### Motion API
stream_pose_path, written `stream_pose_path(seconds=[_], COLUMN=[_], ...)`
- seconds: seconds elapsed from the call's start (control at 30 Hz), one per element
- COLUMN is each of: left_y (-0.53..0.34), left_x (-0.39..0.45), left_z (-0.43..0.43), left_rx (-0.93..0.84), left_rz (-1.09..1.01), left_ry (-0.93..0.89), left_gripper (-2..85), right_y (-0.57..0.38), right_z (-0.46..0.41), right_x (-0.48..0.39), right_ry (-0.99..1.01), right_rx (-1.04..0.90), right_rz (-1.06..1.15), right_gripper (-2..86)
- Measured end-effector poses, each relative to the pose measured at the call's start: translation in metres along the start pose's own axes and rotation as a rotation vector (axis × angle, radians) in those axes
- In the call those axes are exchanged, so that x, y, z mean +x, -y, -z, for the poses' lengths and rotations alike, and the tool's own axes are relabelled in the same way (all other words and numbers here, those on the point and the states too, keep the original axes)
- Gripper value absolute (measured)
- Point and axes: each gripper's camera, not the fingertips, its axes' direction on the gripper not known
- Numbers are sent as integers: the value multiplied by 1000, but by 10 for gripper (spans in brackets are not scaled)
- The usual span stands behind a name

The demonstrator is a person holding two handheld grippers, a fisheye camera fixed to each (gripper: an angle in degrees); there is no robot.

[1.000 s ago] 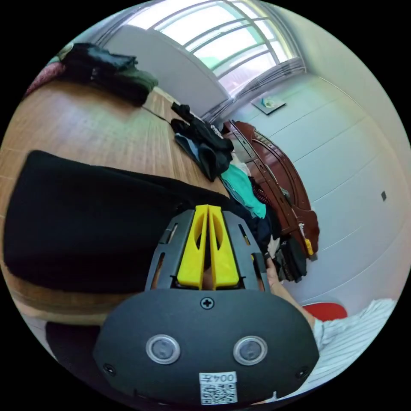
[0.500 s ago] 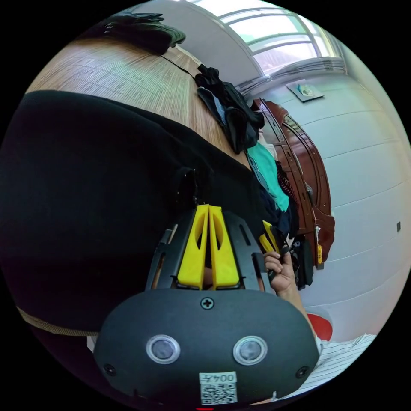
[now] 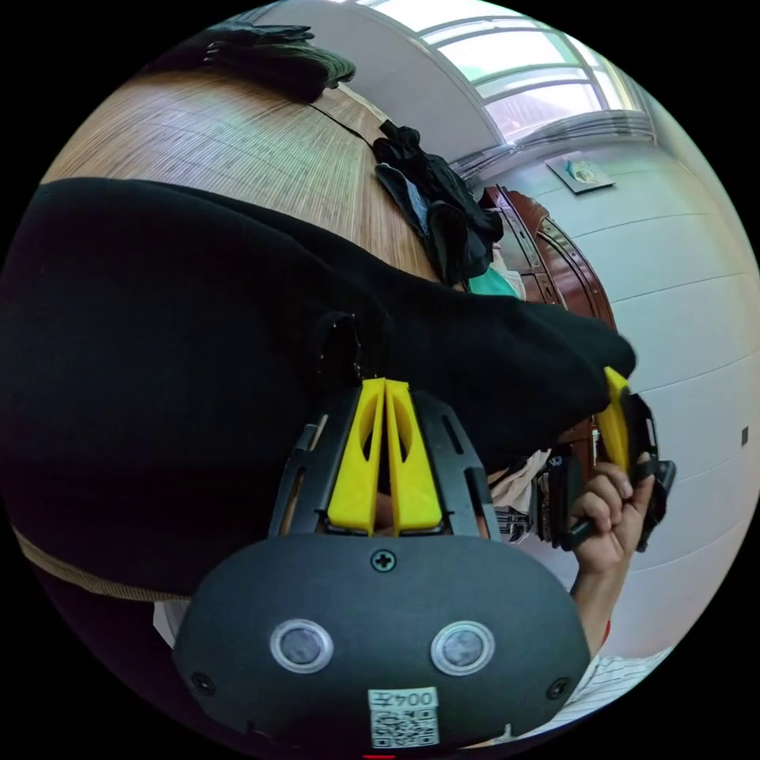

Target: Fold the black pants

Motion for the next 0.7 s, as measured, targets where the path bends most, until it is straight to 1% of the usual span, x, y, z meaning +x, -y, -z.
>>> stream_pose_path(seconds=[0.07,0.1,0.17,0.2,0.27,0.3,0.37,0.4,0.43,0.5,0.53,0.57,0.63,0.7], left_y=[5,6,7,6,3,2,3,2,-1,-11,-19,-25,-33,-40], left_x=[4,6,11,10,-16,-28,-83,-98,-126,-166,-184,-196,-204,-205], left_z=[8,13,60,77,141,156,203,213,231,252,261,266,269,271], left_rx=[-15,-16,55,83,185,204,236,242,260,276,289,288,289,310], left_rz=[24,32,34,26,41,49,112,137,175,242,254,259,244,222], left_ry=[-18,-26,-63,-55,17,17,17,25,30,38,32,-4,-39,-68], left_gripper=[0,0,0,0,0,0,0,0,0,1,1,1,1,1], right_y=[-24,-32,-71,-82,-137,-152,-219,-237,-274,-324,-355,-381,-402,-405], right_z=[-10,-13,-29,-35,-64,-73,-119,-132,-159,-206,-237,-259,-266,-268], right_x=[-80,-100,-175,-193,-260,-275,-330,-341,-360,-379,-386,-390,-399,-407], right_ry=[-32,-45,-78,-83,-94,-98,-104,-107,-117,-122,-143,-152,-178,-179], right_rx=[6,8,11,11,-2,-6,-45,-54,-82,-197,-298,-368,-303,-307], right_rz=[197,247,432,475,646,688,834,871,952,1045,1113,1170,1207,1177], right_gripper=[47,47,48,48,49,49,50,50,52,56,58,60,60,59])
